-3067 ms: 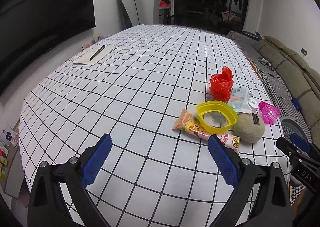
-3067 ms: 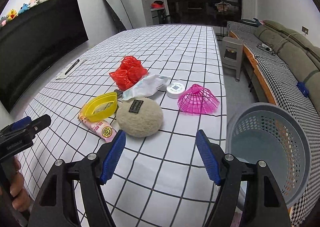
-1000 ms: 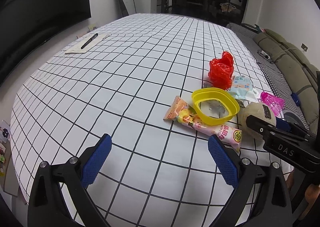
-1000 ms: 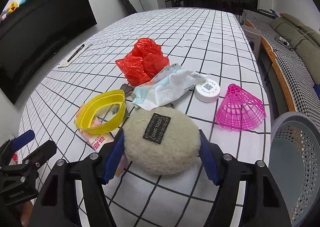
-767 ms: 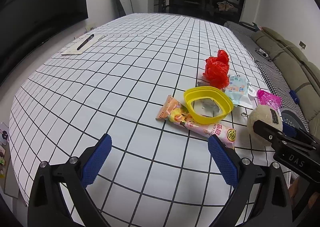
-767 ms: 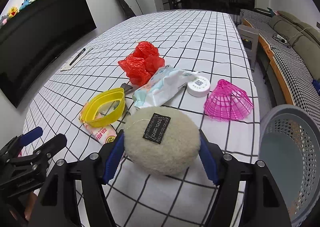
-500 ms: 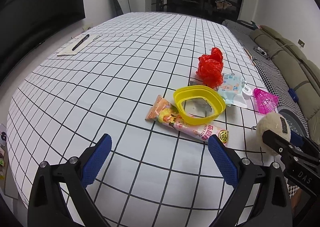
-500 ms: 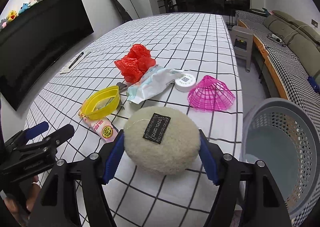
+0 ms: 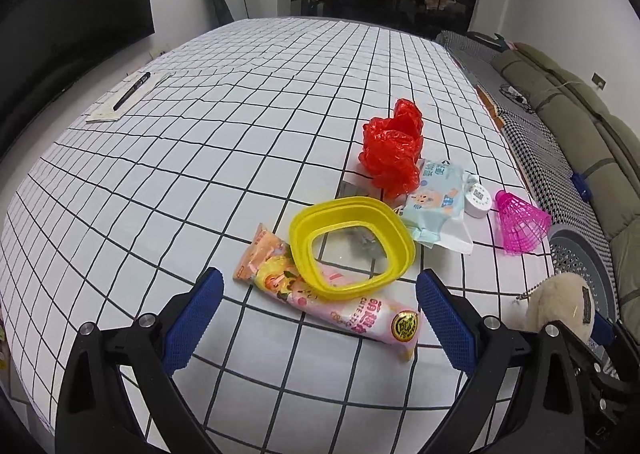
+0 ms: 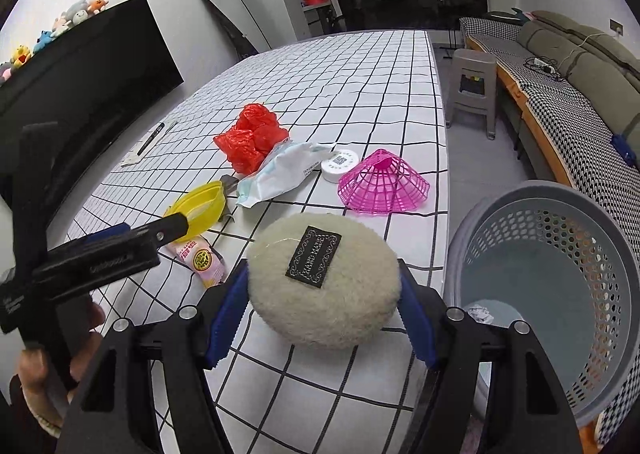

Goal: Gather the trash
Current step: 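Grasp the yellow plastic lid with the left gripper while the right holds the pad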

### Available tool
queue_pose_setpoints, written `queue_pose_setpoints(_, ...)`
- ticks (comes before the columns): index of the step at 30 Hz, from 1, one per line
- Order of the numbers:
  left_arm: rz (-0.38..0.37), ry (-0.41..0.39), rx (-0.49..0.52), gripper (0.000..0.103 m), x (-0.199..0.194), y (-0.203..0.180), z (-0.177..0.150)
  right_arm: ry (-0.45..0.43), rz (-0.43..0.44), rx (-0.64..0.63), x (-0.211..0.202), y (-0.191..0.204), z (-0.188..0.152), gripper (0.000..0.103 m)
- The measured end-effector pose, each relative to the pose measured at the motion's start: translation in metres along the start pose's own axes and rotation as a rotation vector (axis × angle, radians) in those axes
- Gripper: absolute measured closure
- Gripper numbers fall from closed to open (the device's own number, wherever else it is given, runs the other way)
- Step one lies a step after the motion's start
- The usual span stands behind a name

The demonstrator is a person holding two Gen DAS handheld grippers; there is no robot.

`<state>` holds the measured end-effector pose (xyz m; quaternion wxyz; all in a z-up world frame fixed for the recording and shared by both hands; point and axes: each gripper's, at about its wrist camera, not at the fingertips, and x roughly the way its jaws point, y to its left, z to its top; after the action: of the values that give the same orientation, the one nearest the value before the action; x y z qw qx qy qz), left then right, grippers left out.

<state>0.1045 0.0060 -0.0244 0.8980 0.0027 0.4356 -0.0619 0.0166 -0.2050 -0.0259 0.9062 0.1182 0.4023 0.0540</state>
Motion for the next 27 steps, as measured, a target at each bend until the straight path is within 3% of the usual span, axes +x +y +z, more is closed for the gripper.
queue_pose_setpoints(15, -0.004, 0.068, -0.003, 0.010, 0.032, -0.010, 0.012, 0.000, 0.013, 0.041, 0.002, -0.017, -0.001, 0.036)
queue_pose_setpoints(21, -0.014, 0.089, 0.011, 0.033, 0.040, -0.009, 0.015, -0.002, 0.015, 0.041, 0.002, -0.017, -0.001, 0.036)
queue_pose_setpoints(27, -0.019, 0.073, 0.013, 0.034, 0.035, -0.005, 0.016, -0.003, 0.011, 0.041, 0.001, -0.018, -0.001, 0.036)
